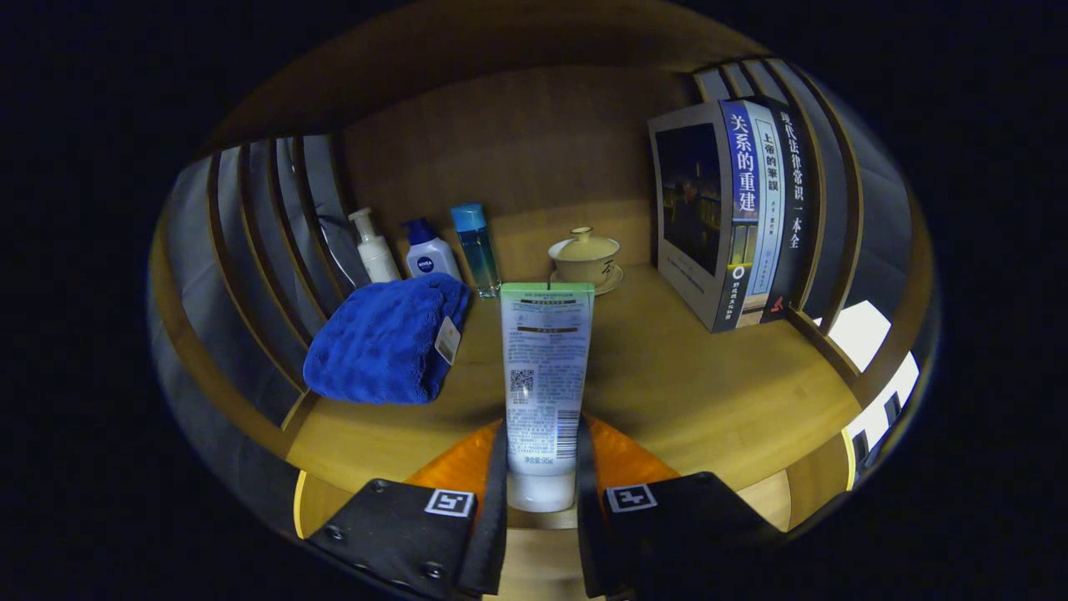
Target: Pull open the drawer, take out the items inside it, and place them on the countertop above the cabinet.
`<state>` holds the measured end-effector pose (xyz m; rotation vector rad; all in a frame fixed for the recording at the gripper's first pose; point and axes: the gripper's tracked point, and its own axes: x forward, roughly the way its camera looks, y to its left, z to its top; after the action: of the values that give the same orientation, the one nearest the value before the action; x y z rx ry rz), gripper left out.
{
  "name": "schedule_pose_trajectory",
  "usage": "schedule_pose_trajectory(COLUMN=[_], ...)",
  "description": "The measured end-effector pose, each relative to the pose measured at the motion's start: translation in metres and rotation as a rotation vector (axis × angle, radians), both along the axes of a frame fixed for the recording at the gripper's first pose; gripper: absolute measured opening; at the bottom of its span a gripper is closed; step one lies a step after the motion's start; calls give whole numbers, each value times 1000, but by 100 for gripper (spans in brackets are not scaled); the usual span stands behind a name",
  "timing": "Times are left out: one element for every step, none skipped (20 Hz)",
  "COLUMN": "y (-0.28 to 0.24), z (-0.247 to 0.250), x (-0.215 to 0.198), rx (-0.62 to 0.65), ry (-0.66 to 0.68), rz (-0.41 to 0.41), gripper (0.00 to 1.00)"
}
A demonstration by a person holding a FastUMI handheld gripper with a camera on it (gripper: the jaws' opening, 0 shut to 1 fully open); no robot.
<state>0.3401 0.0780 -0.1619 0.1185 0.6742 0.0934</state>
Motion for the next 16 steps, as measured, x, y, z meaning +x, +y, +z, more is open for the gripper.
schedule_pose_trajectory(y=[-2, -2, -5, -6, -4, -1, 1, 3, 3, 4, 6, 6, 7, 6, 7, 7], z=[-5, -8, -9, -9, -7, -7, -4, -2, 3, 8, 10, 17, 20, 26, 31, 36], x=[0, -3, 0, 0, 1, 1, 0, 0, -1, -2, -1, -3, -3, -5, -5, -7], rx=[-8, -16, -33, -38, -35, -27, -23, -22, -25, -24, -22, -19, -17, -18, -17, -18], ry=[8, 19, 13, 0, -11, -15, -19, -28, -42, -53, -64, -78, -89, -100, -111, -123], rz=[-5, -4, -9, -15, -18, -12, -5, -1, -2, 3, 5, 7, 10, 13, 17, 21], gripper=[46, 50, 53, 56, 64, 72, 80, 85, 89, 94, 99, 99, 99, 99, 99, 99])
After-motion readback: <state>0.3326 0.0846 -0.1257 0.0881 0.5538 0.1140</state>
